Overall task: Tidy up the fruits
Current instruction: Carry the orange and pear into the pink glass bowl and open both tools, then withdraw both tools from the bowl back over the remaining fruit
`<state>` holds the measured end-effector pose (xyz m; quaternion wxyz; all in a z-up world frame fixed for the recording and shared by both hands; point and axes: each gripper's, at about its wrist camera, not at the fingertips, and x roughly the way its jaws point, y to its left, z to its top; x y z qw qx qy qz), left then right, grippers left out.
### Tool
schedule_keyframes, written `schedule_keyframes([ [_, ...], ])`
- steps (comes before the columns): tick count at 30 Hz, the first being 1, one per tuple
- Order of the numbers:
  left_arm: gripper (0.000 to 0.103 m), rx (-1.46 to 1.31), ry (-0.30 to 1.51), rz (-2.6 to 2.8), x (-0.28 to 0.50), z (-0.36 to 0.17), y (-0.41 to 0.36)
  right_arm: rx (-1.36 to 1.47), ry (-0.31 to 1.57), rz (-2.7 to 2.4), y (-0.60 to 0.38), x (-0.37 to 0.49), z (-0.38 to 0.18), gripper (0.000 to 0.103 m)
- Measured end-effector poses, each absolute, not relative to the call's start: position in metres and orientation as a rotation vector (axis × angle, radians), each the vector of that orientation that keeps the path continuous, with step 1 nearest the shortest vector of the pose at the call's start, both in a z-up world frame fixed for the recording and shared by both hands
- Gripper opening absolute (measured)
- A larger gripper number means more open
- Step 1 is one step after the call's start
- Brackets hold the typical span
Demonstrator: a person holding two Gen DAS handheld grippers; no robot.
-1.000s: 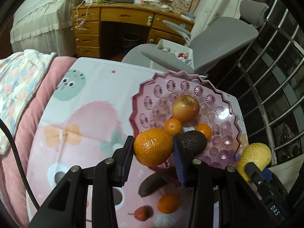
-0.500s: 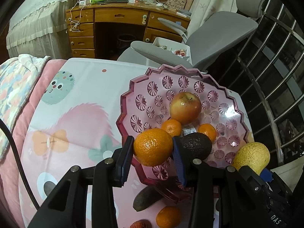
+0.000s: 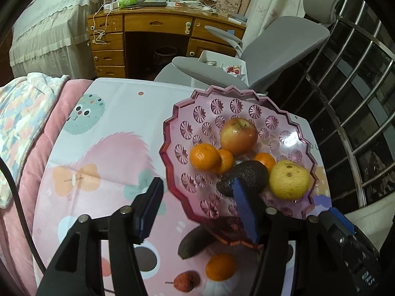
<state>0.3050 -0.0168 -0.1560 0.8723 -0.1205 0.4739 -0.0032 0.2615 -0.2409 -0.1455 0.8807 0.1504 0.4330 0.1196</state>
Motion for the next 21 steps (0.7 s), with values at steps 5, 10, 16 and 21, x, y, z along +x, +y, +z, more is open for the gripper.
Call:
schedule_keyframes([
  [5,0.079,-0.242,0.996,-0.010,0.290,-0.155,-0.006,0.347,0.893,0.188,-0.245,0.246,-0.145,0.072],
  [10,0.079,-0.229,1.017,-0.044,0.279,-0.162,0.008,0.338,0.898,0.113,-0.243,0.227,-0.147,0.072],
  [16,0.079,-0.200,1.070,-0.133,0.263,-0.169,0.021,0.344,0.889,0.005,-0.229,0.194,-0.147,0.072],
  [21,0.080,-0.128,1.113,-0.229,0.254,-0.170,0.030,0.369,0.862,-0.079,-0.211,0.164,-0.146,0.072],
])
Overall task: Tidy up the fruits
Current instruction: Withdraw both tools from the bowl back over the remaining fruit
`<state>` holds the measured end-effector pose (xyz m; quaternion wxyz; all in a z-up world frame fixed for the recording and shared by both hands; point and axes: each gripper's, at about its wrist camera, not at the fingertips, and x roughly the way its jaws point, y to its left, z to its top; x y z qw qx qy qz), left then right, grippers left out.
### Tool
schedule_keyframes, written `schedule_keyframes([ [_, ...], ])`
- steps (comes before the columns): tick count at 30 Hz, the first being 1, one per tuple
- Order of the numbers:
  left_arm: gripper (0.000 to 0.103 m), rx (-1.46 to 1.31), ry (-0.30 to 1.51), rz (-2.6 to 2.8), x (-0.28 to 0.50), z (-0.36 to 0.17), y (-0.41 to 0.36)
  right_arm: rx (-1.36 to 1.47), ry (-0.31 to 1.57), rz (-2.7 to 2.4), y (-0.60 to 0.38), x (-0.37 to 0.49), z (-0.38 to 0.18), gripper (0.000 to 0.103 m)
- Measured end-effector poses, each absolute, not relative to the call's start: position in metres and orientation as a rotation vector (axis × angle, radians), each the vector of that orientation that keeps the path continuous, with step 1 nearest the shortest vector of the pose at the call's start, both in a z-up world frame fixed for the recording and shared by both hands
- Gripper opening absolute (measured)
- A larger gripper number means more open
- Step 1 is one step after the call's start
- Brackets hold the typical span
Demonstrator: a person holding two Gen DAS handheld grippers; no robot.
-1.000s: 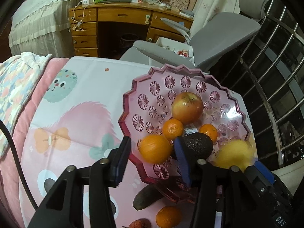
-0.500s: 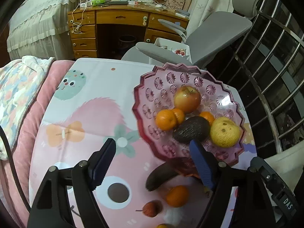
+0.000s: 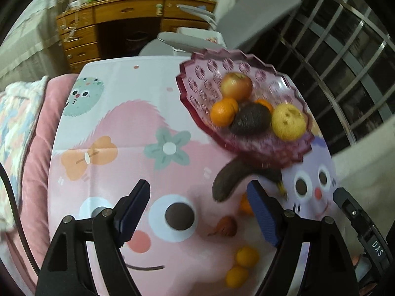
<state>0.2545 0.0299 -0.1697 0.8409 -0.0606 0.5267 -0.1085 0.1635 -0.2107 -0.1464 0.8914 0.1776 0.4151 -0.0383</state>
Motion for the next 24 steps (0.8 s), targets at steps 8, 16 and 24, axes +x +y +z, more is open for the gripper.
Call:
schedule_keyframes([
  [8,0.084,-0.055,1.157,-0.379,0.252,-0.172,0.046,0.375,0.829,-0.190,-0.173,0.120,-0.160,0.072],
  [16,0.084,-0.035,1.192,-0.501,0.252,-0.191,0.046,0.317,0.834,-0.232,-0.139,0.088,-0.182,0.072],
  [24,0.084,-0.012,1.232,-0.601,0.249,-0.221,0.023,0.246,0.856,-0.219,-0.106,0.072,-0.202,0.072],
])
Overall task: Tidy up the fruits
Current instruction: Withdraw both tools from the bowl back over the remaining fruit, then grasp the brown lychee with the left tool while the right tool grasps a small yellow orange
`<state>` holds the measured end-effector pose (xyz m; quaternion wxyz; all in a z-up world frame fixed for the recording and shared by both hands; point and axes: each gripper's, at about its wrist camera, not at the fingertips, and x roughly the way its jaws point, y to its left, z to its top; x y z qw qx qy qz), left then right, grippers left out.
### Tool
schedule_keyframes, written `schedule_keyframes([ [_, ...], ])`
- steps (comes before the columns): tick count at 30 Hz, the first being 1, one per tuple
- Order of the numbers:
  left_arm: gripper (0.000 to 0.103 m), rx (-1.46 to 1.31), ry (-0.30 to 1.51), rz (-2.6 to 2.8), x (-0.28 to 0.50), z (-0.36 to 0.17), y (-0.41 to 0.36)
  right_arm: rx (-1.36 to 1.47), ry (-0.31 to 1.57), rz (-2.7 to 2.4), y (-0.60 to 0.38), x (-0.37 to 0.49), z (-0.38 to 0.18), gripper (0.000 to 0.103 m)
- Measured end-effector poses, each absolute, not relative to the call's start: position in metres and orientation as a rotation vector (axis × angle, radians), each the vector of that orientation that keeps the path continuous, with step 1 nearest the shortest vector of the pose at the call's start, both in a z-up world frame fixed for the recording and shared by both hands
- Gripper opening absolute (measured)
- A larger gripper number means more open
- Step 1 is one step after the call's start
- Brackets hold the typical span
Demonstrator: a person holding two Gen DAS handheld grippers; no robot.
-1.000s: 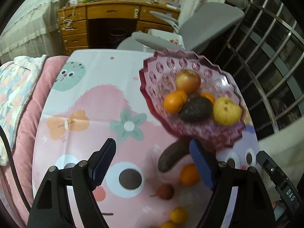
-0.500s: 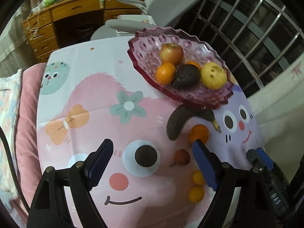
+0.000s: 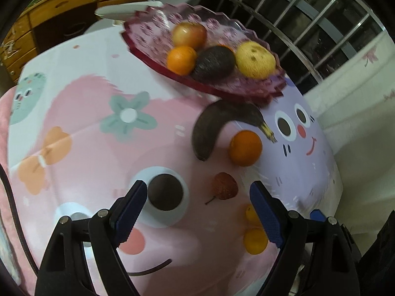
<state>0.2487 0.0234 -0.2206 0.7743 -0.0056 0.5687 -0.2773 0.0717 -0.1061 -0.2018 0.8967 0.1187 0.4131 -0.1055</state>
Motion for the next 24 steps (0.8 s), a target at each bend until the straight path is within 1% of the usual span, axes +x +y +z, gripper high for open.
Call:
schedule_keyframes([
  [4,0.084,0.028,1.244,-0.619,0.246,-0.233,0.009,0.183,0.872,-0.176,-0.090,0.071,-0.208,0.072],
  [8,0.081,0.065,1.240,-0.626,0.242,-0.243,-0.004,0.159,0.882,-0.144,-0.079,0.069,-0.214,0.072],
  [11,0.071,0.075,1.230,-0.638,0.240,-0.247,-0.009,0.154,0.896,-0.134,-0.075,0.069,-0.220,0.065],
  [13,0.070,0.086,1.222,-0.645,0.238,-0.250,-0.013,0.159,0.909,-0.124,-0.072,0.069,-0.225,0.056],
  [16,0.060,0.092,1.218,-0.654,0.236,-0.252,-0.016,0.165,0.924,-0.111,-0.070,0.069,-0.230,0.048],
  [17,0.055,0.090,1.218,-0.659,0.236,-0.252,-0.017,0.167,0.928,-0.105,-0.069,0.069,-0.232,0.046],
  [18,0.050,0.090,1.218,-0.661,0.237,-0.254,-0.018,0.167,0.933,-0.095,-0.067,0.070,-0.233,0.043],
  [19,0.046,0.091,1.218,-0.665,0.236,-0.254,-0.019,0.167,0.939,-0.088,-0.066,0.070,-0.235,0.038],
  [20,0.037,0.097,1.219,-0.673,0.235,-0.255,-0.020,0.167,0.946,-0.084,-0.066,0.071,-0.236,0.035],
  [21,0.036,0.103,1.218,-0.677,0.235,-0.256,-0.021,0.167,0.950,-0.082,-0.065,0.072,-0.237,0.031],
  [22,0.035,0.110,1.213,-0.675,0.234,-0.256,-0.021,0.167,0.952,-0.083,-0.066,0.072,-0.237,0.030],
  [24,0.028,0.103,1.212,-0.687,0.233,-0.256,-0.021,0.172,0.948,-0.080,-0.068,0.072,-0.237,0.028],
])
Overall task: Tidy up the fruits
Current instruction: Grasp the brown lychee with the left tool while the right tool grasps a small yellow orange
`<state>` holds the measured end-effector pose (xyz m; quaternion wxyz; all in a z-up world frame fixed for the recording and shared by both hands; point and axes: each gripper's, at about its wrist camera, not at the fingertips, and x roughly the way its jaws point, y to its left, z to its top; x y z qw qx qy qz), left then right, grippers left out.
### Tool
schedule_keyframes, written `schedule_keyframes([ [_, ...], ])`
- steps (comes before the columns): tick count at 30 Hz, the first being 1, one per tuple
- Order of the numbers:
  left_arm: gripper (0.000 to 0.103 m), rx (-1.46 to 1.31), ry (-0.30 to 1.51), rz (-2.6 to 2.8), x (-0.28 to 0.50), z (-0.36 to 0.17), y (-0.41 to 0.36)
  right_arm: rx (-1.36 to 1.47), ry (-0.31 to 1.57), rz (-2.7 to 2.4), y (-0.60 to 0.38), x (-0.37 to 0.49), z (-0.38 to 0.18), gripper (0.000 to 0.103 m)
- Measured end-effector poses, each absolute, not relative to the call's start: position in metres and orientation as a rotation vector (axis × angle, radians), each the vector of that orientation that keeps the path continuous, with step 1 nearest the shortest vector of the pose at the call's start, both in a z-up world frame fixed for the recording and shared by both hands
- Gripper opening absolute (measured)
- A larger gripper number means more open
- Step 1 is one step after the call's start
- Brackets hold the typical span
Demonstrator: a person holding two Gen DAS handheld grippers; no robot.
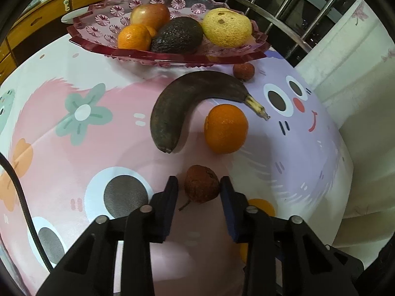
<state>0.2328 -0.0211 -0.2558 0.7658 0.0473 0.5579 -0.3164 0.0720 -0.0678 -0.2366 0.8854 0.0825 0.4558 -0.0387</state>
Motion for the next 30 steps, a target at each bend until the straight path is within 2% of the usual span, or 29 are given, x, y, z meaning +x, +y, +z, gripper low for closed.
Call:
schedule_keyframes([
  [17,0.027,0.140,1.246,-0.632,0.227,-0.238,-0.013,0.217,1.058,-0.033,-0.092,0.071,-0.231,0.026],
  [30,0.026,0.134,1.207,-0.485,0.234,-0.180,0.007,0.181,1.056,-0.012,-0.133,0.085,-0.184,0.026],
])
